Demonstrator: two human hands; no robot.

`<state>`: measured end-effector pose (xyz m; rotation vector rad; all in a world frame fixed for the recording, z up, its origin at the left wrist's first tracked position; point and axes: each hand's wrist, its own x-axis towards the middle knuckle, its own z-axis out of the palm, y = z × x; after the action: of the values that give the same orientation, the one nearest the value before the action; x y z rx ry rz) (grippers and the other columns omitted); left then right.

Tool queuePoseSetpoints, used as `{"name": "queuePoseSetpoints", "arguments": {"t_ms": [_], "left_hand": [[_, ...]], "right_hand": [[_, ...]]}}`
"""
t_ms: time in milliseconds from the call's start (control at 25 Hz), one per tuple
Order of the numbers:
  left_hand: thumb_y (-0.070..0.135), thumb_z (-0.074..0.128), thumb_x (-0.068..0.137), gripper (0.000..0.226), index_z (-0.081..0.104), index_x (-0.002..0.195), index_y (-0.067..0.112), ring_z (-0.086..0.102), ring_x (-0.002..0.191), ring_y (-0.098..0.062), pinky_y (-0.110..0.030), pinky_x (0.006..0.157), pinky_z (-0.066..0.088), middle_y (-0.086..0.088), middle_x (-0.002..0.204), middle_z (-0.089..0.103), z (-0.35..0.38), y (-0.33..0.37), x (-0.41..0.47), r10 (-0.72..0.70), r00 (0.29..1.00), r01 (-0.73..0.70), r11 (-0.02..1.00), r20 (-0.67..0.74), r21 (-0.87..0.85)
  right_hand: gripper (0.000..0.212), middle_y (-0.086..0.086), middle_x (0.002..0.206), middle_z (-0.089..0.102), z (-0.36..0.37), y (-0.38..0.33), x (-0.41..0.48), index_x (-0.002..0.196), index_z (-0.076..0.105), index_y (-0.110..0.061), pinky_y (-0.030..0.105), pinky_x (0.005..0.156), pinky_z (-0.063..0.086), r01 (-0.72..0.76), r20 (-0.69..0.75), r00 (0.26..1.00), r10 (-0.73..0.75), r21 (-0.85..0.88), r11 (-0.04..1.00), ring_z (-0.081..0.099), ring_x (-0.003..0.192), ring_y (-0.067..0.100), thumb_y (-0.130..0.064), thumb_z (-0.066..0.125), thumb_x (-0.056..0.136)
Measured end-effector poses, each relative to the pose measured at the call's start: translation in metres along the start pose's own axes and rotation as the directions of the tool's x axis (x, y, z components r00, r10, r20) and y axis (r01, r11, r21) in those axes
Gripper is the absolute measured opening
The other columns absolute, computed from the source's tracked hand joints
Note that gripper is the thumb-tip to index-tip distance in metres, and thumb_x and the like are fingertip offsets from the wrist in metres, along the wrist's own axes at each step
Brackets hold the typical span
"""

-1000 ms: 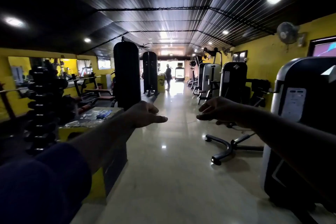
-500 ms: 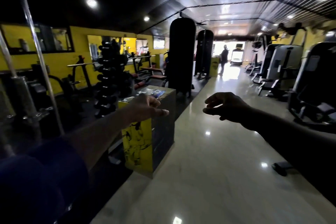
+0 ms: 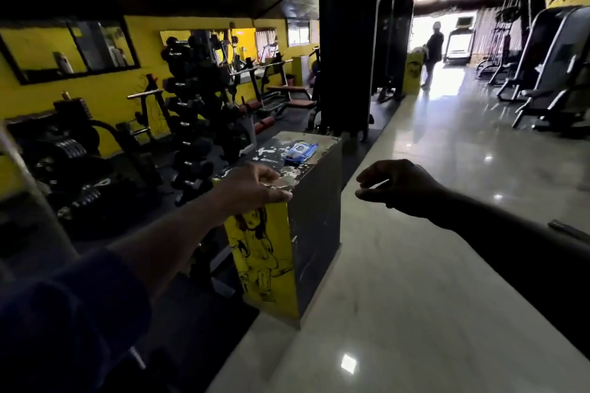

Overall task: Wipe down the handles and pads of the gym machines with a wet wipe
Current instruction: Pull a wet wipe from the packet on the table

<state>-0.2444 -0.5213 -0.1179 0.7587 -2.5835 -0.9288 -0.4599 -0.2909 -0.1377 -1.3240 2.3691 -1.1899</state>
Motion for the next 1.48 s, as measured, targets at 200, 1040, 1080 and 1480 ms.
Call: {"name": "queuePoseSetpoints", "arguments": {"t_ms": [200,1040,1080,1480], "left_hand": [[0.042,0.092,0.073,0.059,0.070,0.124,0.021,0.068,0.105,-0.014,-0.033,0.088,0.058,0.002,0.115,0.072,0.037,-0.014,0.164,-0.052,0.993,0.047,0.998,-0.110,-0.044],[0.052,0.083,0.082,0.088,0.044,0.154,0.021,0.061,0.123,-0.023,-0.023,0.091,0.044,-0.007,0.149,0.056,0.168,-0.202,0.636,-0.382,0.920,0.387,0.922,-0.092,0.035],[0.051,0.083,0.081,0.089,0.044,0.154,0.018,0.057,0.130,-0.022,-0.023,0.097,0.040,-0.007,0.153,0.053,0.177,-0.208,0.648,-0.382,0.919,0.388,0.921,-0.098,0.040],[0.047,0.089,0.076,0.097,0.043,0.155,0.013,0.042,0.146,-0.019,-0.032,0.123,0.032,-0.007,0.159,0.045,0.238,-0.230,0.696,-0.560,0.776,0.568,0.821,-0.291,-0.066]], "right_hand": [[0.028,-0.010,0.094,0.078,-0.005,0.100,0.161,0.098,0.076,-0.029,0.021,0.064,0.050,-0.002,0.058,0.998,0.000,0.044,0.999,0.075,0.089,0.009,-0.039,0.090,0.076],[0.038,0.002,0.113,0.075,0.144,0.303,0.710,0.117,0.075,-0.013,0.006,0.088,0.044,0.488,0.399,0.817,-0.416,-0.094,0.868,0.069,0.101,0.013,-0.014,0.086,0.081],[0.039,0.005,0.115,0.075,0.157,0.311,0.729,0.117,0.075,-0.012,0.011,0.089,0.044,0.535,0.430,0.783,-0.449,-0.098,0.839,0.070,0.102,0.017,-0.014,0.087,0.080],[0.065,-0.004,0.122,0.068,0.232,0.342,0.866,0.129,0.068,-0.025,0.032,0.084,0.057,0.814,0.748,0.160,-0.645,0.269,0.514,0.067,0.105,0.016,-0.061,0.080,0.075]]}}
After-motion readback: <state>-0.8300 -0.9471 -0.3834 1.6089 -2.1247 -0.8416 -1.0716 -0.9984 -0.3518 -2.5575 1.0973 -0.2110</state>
